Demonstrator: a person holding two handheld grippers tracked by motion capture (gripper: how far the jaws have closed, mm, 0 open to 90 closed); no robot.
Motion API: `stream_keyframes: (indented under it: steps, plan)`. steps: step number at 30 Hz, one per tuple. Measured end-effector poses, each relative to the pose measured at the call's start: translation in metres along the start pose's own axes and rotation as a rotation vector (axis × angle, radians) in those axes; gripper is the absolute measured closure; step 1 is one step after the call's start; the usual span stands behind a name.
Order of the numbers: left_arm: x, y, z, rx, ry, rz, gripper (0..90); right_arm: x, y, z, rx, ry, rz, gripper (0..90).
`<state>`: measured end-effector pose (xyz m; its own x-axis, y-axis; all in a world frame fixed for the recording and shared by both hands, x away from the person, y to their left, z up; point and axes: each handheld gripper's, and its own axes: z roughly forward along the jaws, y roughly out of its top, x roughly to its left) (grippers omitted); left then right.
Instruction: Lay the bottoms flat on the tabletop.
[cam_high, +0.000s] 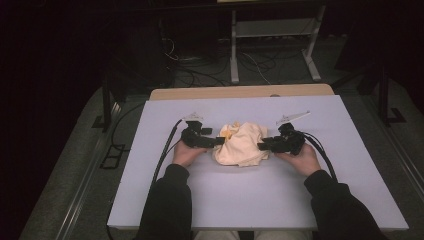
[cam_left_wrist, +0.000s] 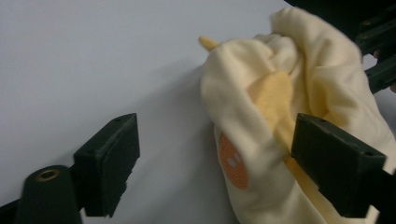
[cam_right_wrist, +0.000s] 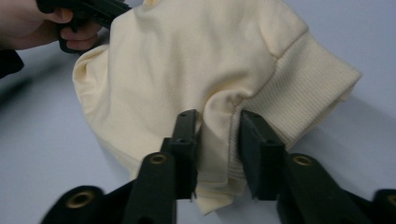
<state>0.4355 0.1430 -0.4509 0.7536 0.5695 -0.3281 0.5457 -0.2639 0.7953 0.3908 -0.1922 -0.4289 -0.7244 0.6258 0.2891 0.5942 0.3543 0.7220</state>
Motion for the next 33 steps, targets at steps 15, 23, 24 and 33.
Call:
stream_keyframes:
  steps: [15, 23, 24, 33]
  plan:
    - [-0.019, 0.014, -0.006, 0.082, 0.01, 0.038, 80.2, 0.008, 0.005, -0.014, -0.014, -0.041, 0.0, 80.0]
    - [-0.037, 0.055, -0.025, 0.114, 0.061, 0.108, 81.1, 0.006, 0.018, -0.036, -0.048, -0.109, 0.004, 80.1]
    - [-0.039, 0.06, -0.027, 0.112, 0.066, 0.114, 81.1, 0.005, 0.025, -0.043, -0.061, -0.118, 0.005, 80.1]
    - [-0.06, 0.12, -0.042, 0.052, 0.129, 0.193, 81.3, -0.001, 0.057, -0.069, -0.113, -0.137, 0.003, 80.1]
